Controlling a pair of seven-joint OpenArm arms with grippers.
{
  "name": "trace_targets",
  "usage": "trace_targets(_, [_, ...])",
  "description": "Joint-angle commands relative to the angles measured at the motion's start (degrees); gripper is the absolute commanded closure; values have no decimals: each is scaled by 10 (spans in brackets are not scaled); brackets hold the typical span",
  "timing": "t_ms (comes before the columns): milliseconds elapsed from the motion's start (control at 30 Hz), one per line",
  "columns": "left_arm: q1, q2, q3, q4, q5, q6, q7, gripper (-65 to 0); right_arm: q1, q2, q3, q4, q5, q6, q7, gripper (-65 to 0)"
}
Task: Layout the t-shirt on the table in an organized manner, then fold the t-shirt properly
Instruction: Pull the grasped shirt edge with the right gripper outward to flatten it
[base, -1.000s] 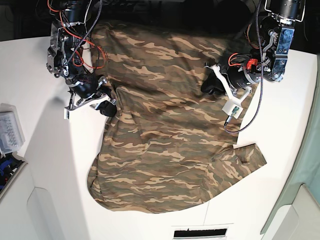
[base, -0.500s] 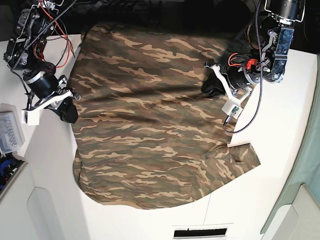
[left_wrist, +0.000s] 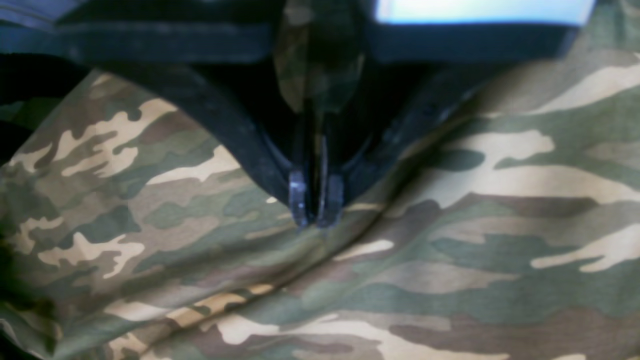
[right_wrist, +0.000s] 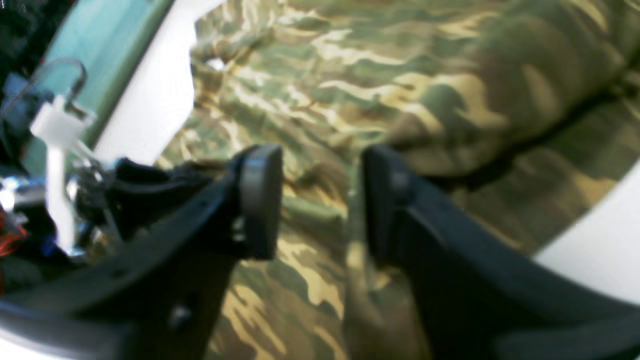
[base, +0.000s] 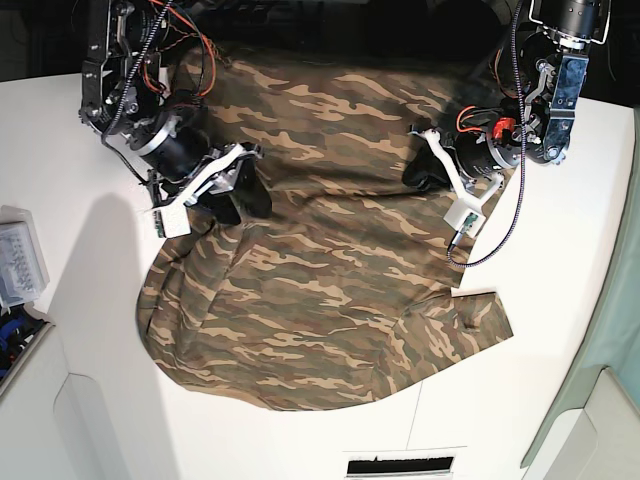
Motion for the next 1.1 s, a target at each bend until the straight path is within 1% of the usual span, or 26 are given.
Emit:
trace_targets(0, [10, -10, 0, -14, 72, 45, 71, -56, 5, 3, 2, 8, 1, -5, 15, -284])
trace_targets(100, [10, -10, 0, -14, 72, 45, 71, -56, 5, 3, 30, 8, -15, -36, 15, -284])
trace_targets(133, [10, -10, 0, -14, 72, 45, 72, -56, 5, 3, 49, 8, -15, -40, 16, -284])
trace_targets(200, [10, -10, 0, -14, 72, 45, 76, -56, 5, 3, 94, 8, -3, -39, 22, -284])
trace_targets(300, [10, -10, 0, -14, 72, 45, 75, -56, 6, 3, 162, 8, 35, -39, 24, -284])
trace_targets(433, [10, -10, 0, -14, 71, 45, 74, -56, 10, 5, 216, 6, 41, -39, 25, -284])
trace_targets(567, [10, -10, 0, -14, 71, 45, 74, -56, 15, 19, 226, 4, 39, -39, 31, -284])
trace_targets(600, [10, -10, 0, -14, 71, 45, 74, -56, 16, 24, 226, 4, 32, -45, 38, -284])
trace_targets(700, [10, -10, 0, -14, 71, 45, 76, -56, 31, 38, 226, -17, 1, -90, 58, -284])
trace_targets(733, [10, -10, 0, -14, 71, 45, 76, -56, 40, 42, 226, -33, -3, -99, 58, -284])
trace_targets(867, [10, -10, 0, -14, 71, 45, 76, -56, 102, 54, 226, -150, -8, -97, 68, -284])
trace_targets(900, [10, -10, 0, -14, 71, 45, 76, -56, 119, 54, 226, -184, -8, -92, 68, -284])
trace_targets(1000, [10, -9, 0, -14, 71, 45, 75, -56, 156, 54, 221, -269, -2, -66, 67, -284])
trace_targets(1067, [10, -10, 0, -14, 71, 45, 75, -56, 167, 51, 208, -304, -2, -62, 68, -284])
